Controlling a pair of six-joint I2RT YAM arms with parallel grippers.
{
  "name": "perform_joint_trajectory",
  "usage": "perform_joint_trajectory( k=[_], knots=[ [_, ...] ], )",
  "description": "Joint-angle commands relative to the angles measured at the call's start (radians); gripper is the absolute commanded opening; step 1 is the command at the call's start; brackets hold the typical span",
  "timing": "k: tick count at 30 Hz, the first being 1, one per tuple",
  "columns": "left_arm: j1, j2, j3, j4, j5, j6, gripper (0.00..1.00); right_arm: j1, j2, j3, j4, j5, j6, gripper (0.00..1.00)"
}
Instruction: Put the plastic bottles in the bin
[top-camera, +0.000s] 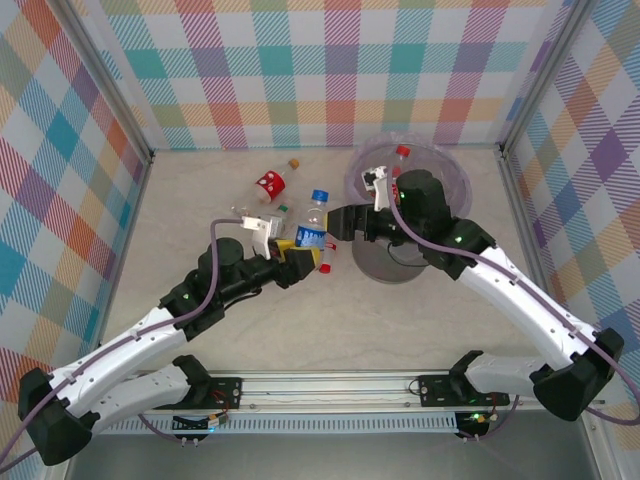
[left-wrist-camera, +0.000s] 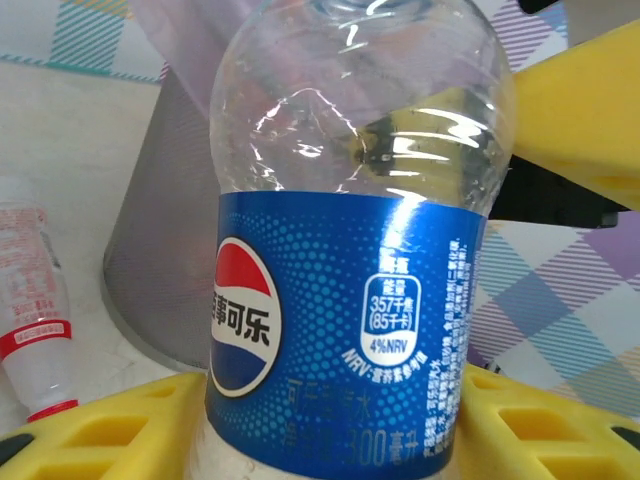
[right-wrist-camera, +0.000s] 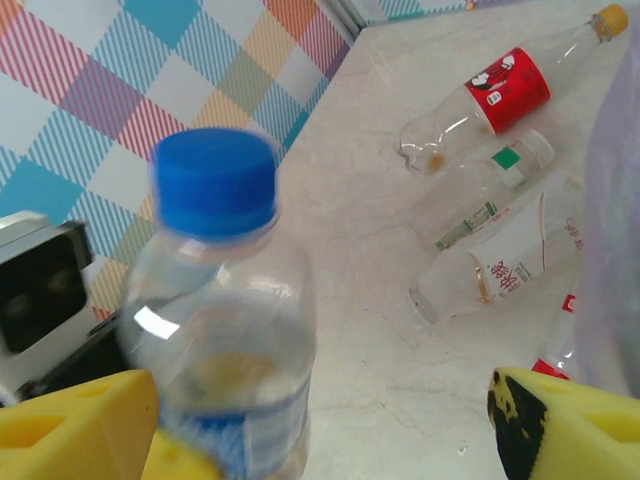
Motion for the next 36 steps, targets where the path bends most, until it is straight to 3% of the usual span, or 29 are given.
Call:
perform_joint_trajectory(
  k=[1, 9, 21, 23, 29, 32, 36],
  knots=[
    [-0.029, 0.017, 0.015, 0.108, 0.057, 0.026, 0.44, 0.009, 0.013, 0.039, 0.077, -0.030, 0.016, 0.88],
    [-0.056, 0.087, 0.039, 0.159, 0.048, 0.012, 0.44, 0.011, 0.036, 0.027, 0.125, -0.074, 0.042, 0.84],
    [-0.061, 0.138, 0.065, 0.217, 0.011, -0.016, 0.45, 0.011, 0.032, 0.035, 0.051, -0.039, 0.008, 0.61],
    [-0.060, 0.146, 0.068, 0.230, 0.011, -0.020, 0.51, 0.011, 0.027, 0.049, 0.044, -0.026, 0.001, 0.58],
    [-0.061, 0.114, 0.058, 0.261, -0.033, -0.030, 0.96, 0.003, 0.040, 0.228, -0.072, 0.057, -0.098, 0.52],
    [-0.061, 0.048, 0.055, 0.170, -0.098, -0.054, 1.00, -0.037, 0.059, 0.328, -0.120, 0.094, -0.162, 0.51],
    [-0.060, -0.042, -0.004, 0.043, -0.208, -0.088, 1.00, -0.161, 0.074, 0.452, -0.174, 0.105, -0.212, 0.51]
  ],
)
